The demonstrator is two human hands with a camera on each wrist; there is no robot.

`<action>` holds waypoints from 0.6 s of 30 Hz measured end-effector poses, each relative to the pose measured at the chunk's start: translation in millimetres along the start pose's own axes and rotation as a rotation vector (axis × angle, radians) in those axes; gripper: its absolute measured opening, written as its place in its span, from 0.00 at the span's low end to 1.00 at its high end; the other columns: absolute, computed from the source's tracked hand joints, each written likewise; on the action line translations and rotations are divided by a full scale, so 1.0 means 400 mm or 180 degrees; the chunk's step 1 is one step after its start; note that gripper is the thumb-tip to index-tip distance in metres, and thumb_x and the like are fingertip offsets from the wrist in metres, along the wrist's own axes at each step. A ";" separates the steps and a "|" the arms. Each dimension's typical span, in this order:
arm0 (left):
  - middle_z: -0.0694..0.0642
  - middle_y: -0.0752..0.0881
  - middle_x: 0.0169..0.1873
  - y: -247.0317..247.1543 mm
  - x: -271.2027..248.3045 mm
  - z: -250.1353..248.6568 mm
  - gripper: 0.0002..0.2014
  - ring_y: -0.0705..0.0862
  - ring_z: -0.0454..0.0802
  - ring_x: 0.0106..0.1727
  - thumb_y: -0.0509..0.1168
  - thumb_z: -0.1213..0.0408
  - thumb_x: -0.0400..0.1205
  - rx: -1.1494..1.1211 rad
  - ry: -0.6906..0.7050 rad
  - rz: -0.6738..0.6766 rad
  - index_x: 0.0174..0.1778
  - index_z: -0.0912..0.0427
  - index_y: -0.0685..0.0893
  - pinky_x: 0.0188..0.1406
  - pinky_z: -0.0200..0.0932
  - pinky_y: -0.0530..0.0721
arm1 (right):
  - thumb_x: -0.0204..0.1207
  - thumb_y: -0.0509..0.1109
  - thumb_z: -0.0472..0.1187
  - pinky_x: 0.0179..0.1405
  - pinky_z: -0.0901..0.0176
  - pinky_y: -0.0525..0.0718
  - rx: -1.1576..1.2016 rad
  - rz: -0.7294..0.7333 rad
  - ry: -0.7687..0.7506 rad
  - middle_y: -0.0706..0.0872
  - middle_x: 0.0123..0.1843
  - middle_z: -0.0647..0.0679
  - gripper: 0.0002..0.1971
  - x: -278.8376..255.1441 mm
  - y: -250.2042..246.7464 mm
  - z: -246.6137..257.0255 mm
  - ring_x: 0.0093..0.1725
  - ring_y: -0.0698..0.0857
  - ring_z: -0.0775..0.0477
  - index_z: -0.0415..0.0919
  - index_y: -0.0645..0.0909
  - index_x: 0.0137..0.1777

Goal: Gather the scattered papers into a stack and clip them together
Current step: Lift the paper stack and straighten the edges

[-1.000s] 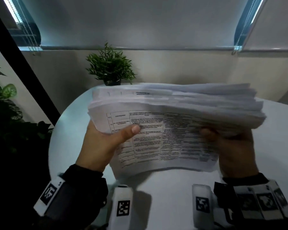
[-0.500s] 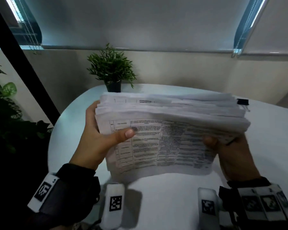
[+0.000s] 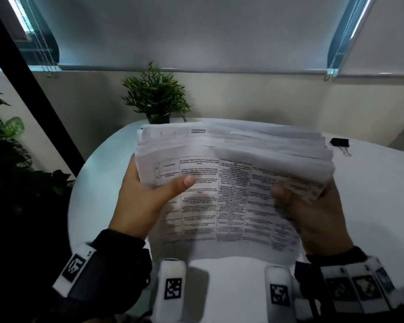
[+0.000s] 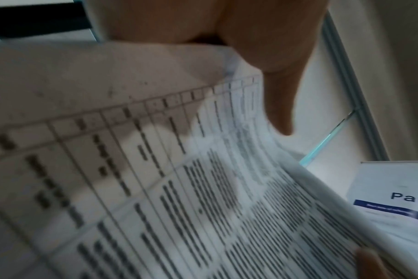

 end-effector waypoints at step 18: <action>0.60 0.90 0.55 -0.026 0.007 -0.018 0.41 0.89 0.54 0.55 0.83 0.54 0.60 0.0023 0.0162 -0.0035 0.66 0.69 0.78 0.48 0.43 0.88 | 0.45 0.87 0.50 0.44 0.63 0.87 0.0182 -0.0057 -0.0114 0.92 0.47 0.56 0.37 0.019 -0.012 0.028 0.49 0.90 0.55 0.40 0.82 0.57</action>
Point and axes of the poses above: each hand's wrist, its own x-axis towards the middle knuckle, its own y-axis out of the palm, z = x × y, the point moved 7 cm from there along x, towards the middle knuckle
